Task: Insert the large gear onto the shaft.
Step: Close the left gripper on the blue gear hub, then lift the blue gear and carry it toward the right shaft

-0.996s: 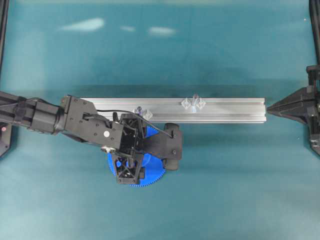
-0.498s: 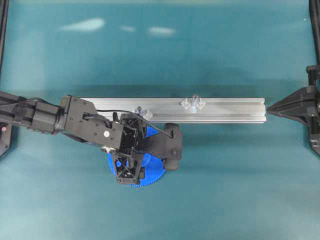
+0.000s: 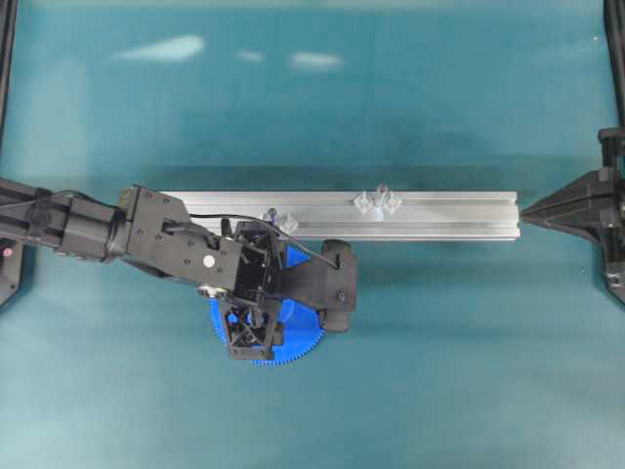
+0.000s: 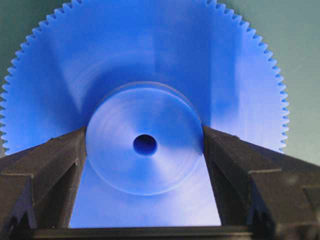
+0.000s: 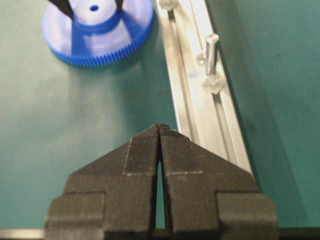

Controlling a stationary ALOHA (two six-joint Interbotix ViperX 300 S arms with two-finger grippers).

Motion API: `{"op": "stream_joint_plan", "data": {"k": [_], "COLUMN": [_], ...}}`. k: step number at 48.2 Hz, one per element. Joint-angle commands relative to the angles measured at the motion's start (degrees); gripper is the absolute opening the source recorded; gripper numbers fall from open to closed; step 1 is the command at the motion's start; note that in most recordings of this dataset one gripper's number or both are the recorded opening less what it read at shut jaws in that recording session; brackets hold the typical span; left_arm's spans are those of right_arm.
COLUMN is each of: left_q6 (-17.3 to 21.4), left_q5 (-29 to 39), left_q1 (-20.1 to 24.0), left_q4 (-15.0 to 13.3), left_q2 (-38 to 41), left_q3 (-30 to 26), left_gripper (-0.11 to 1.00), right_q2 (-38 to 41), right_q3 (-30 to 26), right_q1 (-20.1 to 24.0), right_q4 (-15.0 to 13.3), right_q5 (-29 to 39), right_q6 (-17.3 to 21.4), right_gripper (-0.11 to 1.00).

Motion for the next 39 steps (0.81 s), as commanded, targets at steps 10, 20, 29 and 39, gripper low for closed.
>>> {"op": "stream_joint_plan", "data": {"k": [10,20,29,39], "left_q6": [0.1,1.0,1.4,1.8], "left_q5": [-0.3,-0.3,1.3,7.6], "left_q1": [-0.2,-0.2,-0.2,-0.2], "left_q4": [-0.3,-0.3,-0.2,-0.3], "left_q2": [-0.9,-1.9,-3.7,-4.6], "left_q3": [-0.5,-1.3,-2.0,-4.7], "left_gripper": [0.77,0.77,0.77,0.77], "right_q2": [0.4,0.4,0.4,0.4], "right_q3": [-0.5,-0.5,-0.5,-0.5], "right_q1": [-0.2,-0.2,-0.2,-0.2], "right_q4": [0.1,0.1,0.0,0.1], "right_q5": [-0.4,-0.4,-0.2,-0.5], "right_q6": [0.7,0.7,0.7,0.7], "right_gripper": [0.03,0.03,0.03,0.03]}}
